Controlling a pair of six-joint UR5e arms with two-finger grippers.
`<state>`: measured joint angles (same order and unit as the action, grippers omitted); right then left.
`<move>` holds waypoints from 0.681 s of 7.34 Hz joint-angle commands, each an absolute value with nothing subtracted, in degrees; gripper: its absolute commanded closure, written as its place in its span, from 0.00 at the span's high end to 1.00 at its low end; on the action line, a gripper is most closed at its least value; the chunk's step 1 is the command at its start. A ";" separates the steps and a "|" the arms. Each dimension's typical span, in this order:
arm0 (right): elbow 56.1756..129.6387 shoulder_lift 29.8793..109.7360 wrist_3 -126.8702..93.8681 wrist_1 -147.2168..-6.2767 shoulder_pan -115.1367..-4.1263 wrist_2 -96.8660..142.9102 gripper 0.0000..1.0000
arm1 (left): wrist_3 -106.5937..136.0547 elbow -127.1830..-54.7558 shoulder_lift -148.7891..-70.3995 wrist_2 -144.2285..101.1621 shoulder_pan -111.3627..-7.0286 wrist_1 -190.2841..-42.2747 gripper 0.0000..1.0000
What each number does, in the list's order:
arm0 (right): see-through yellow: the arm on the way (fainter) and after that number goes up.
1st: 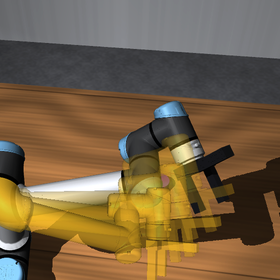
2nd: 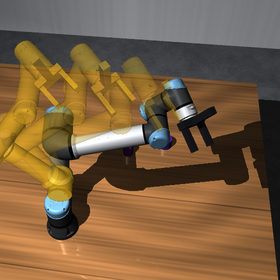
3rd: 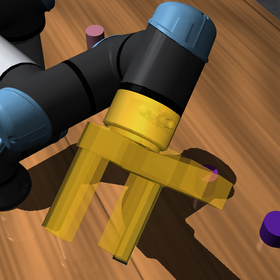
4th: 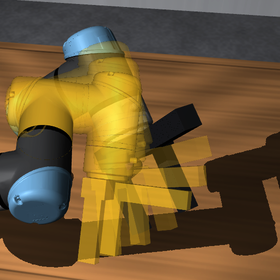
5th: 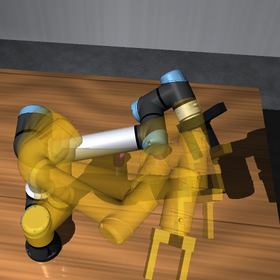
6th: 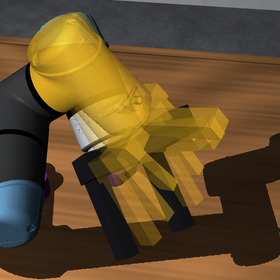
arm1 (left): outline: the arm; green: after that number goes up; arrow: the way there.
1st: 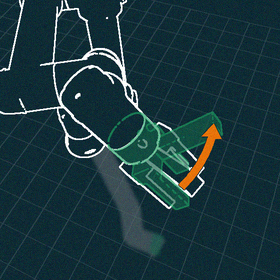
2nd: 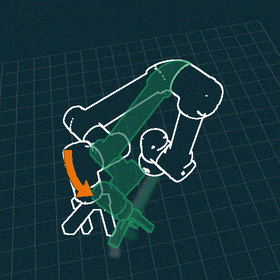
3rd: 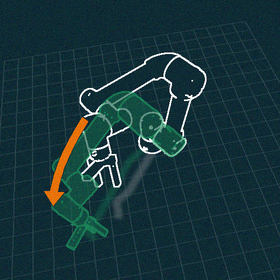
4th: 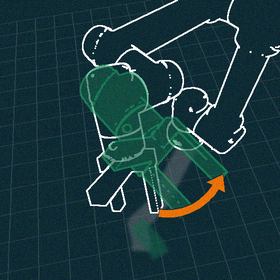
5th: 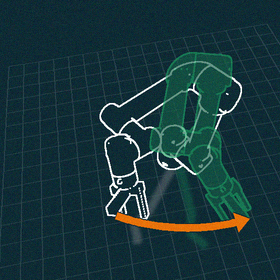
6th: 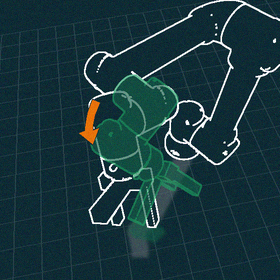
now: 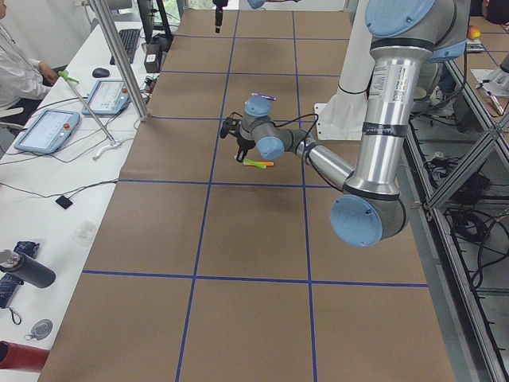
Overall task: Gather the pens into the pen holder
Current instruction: 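Grasp the green pen with the left gripper and lift it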
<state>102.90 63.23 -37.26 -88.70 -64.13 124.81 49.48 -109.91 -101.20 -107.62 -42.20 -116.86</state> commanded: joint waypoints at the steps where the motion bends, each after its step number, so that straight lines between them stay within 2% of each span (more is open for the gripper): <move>1: 102.92 63.37 -37.27 -88.59 -64.07 124.80 0.99 | 49.48 -110.22 -108.53 -104.59 -39.92 -122.90 0.00; 3: 102.92 63.37 -37.35 -88.51 -64.07 124.72 0.99 | 49.40 -109.95 -111.25 -93.31 -32.74 -133.81 0.00; 5: 102.92 63.28 -37.35 -88.51 -64.07 124.63 0.99 | 48.69 -109.78 -114.86 -79.70 -23.78 -137.00 0.00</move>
<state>102.92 63.35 -37.35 -88.52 -64.07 124.67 49.00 -109.97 -112.92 -87.69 -29.39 -134.10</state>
